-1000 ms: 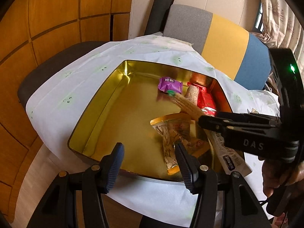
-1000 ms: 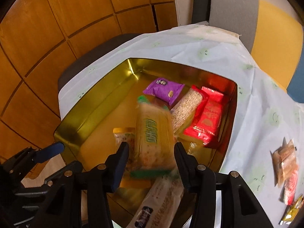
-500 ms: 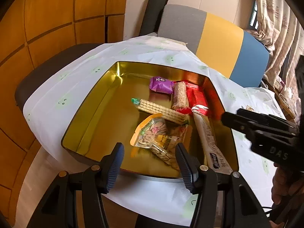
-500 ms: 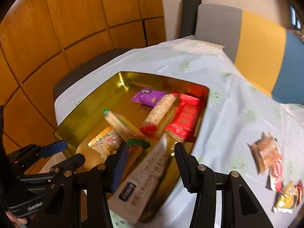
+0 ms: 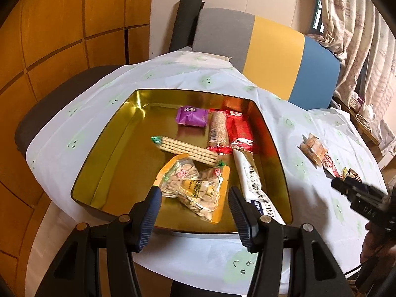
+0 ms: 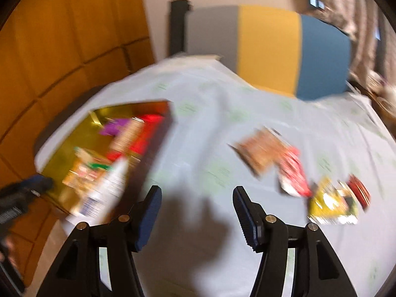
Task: Organize snacks
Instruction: 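Grasp the clear bread packet with the left tool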
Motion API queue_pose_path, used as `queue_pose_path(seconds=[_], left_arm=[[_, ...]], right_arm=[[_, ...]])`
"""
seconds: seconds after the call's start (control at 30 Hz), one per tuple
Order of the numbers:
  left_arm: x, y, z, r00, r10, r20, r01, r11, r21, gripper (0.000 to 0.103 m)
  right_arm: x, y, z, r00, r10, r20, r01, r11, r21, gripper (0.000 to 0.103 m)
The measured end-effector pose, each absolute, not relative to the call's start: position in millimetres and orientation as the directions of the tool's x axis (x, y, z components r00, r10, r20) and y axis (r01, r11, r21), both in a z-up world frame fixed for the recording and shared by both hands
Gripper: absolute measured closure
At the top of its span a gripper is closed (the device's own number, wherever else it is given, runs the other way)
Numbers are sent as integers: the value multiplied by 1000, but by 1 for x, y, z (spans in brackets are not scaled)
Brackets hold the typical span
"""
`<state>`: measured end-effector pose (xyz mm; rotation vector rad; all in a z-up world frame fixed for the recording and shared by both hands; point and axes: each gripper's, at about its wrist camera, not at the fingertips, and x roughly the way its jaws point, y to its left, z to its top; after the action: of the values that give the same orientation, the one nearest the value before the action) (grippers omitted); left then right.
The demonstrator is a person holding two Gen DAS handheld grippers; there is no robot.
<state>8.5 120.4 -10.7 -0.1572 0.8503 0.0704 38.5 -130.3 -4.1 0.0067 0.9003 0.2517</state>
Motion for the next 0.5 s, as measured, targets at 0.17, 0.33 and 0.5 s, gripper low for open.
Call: queue_pose_path(seconds=[0.17, 0.33, 0.5], left_arm=[[10, 111, -10, 655, -13, -756, -99, 990, -103, 46], [11, 100, -7, 658, -28, -753, -69, 993, -97, 46], [13, 86, -2, 663, -63, -746, -18, 995, -100, 46]], right_arm=[[31, -177, -30, 564, 114, -818, -80, 993, 83, 42], [20, -215, -49, 544, 30, -839, 27, 998, 53, 42], [10, -241, -60, 524, -34, -851, 109, 994, 28, 42]])
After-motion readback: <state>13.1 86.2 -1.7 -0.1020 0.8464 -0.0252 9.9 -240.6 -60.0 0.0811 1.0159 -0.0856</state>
